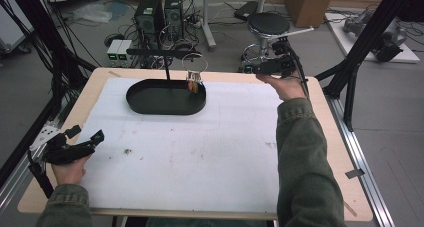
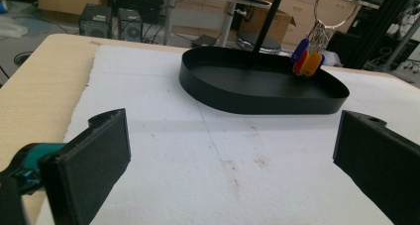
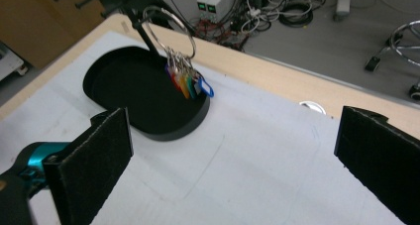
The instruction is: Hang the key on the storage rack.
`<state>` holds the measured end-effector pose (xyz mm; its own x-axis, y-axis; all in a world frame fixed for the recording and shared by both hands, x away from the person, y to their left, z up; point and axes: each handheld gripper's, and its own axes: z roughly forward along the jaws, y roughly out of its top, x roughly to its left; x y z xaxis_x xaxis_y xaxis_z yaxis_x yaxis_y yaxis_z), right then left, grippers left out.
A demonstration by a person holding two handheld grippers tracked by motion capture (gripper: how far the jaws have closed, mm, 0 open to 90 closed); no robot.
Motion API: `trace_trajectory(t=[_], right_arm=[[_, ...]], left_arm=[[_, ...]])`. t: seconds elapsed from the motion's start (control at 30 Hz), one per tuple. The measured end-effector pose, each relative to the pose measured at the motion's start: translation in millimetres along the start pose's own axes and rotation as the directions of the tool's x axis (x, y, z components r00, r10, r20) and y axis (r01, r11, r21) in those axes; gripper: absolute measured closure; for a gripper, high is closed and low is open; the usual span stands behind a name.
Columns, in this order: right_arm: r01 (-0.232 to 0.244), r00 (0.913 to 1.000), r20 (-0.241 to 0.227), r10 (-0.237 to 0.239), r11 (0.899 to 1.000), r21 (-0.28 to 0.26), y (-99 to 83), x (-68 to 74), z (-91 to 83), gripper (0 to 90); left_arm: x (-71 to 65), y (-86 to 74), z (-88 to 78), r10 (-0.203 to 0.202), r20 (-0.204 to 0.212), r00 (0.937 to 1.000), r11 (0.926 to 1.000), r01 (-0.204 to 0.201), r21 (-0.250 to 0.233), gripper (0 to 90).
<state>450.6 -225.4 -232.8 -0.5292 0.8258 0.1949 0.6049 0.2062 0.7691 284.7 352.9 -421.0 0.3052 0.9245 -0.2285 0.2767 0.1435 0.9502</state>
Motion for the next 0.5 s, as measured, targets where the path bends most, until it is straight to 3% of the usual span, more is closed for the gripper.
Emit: trace_trajectory(t=[0.23,0.5], right_arm=[[-0.005,1.0,-0.001,0.005,1.0,0.007,-14.5,-3.2,-2.2,0.5],[0.01,0.9997,0.021,-0.01,1.0,0.019,-17.8,3.4,-11.3,0.5]], left_arm=[[-0.5,-0.1,-0.1,0.003,0.002,1.0,1.0,-0.003,0.004,1.7],[-0.6,-0.2,-1.2,0.0,0.001,1.0,1.0,0.0,0.004,1.7]])
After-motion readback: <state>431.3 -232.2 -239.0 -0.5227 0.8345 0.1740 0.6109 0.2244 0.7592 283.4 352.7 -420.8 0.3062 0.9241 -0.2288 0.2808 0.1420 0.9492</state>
